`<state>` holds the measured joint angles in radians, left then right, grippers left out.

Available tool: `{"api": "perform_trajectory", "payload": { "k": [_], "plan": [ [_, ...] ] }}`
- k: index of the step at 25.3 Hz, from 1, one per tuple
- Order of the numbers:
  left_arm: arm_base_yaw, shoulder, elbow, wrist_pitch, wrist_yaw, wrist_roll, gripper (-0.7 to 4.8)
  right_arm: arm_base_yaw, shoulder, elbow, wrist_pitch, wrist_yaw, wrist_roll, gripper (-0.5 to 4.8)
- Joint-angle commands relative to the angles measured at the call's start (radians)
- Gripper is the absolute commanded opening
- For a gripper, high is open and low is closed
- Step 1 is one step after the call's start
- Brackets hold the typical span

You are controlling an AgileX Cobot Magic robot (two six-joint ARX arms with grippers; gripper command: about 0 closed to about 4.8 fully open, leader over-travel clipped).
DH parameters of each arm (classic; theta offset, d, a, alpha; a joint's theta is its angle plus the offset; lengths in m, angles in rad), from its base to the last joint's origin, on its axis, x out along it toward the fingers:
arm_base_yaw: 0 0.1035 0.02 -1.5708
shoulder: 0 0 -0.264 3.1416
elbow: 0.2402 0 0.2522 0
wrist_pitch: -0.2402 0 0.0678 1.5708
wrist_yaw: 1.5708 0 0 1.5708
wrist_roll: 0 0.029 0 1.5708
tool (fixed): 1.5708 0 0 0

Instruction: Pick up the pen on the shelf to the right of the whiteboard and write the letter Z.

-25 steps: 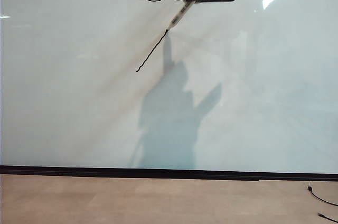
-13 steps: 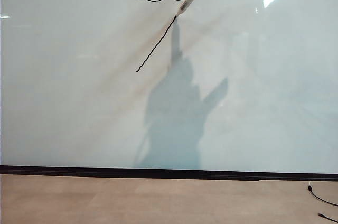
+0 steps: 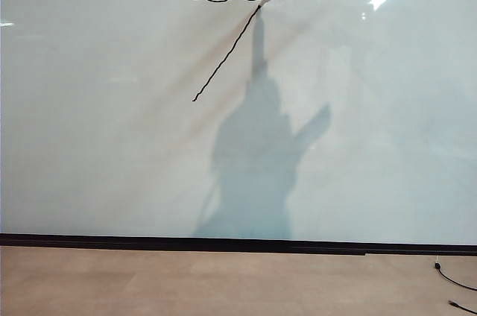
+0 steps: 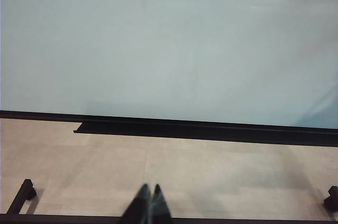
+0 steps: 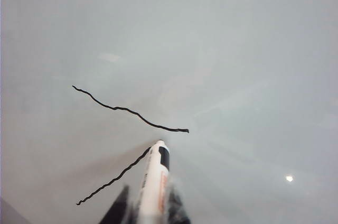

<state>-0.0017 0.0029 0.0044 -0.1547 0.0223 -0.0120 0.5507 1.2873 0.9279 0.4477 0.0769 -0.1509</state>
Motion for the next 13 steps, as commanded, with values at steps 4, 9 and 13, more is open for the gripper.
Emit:
{"api": "perform_trajectory", "payload": {
  "k": [4,9,13],
  "plan": [
    [0.000,0.000,0.002,0.005,0.000,0.004,-0.04,-0.015,-0.023,0.008,0.024,0.044,-0.008,-0.09],
    [0.000,0.000,0.002,0.006,0.000,0.004,-0.05,-0.020,-0.039,0.008,0.020,0.045,-0.011,-0.09],
    [0.000,0.000,0.002,0.006,0.000,0.004,-0.05,-0.021,-0.043,0.008,0.020,0.045,-0.012,-0.09]
  ]
}}
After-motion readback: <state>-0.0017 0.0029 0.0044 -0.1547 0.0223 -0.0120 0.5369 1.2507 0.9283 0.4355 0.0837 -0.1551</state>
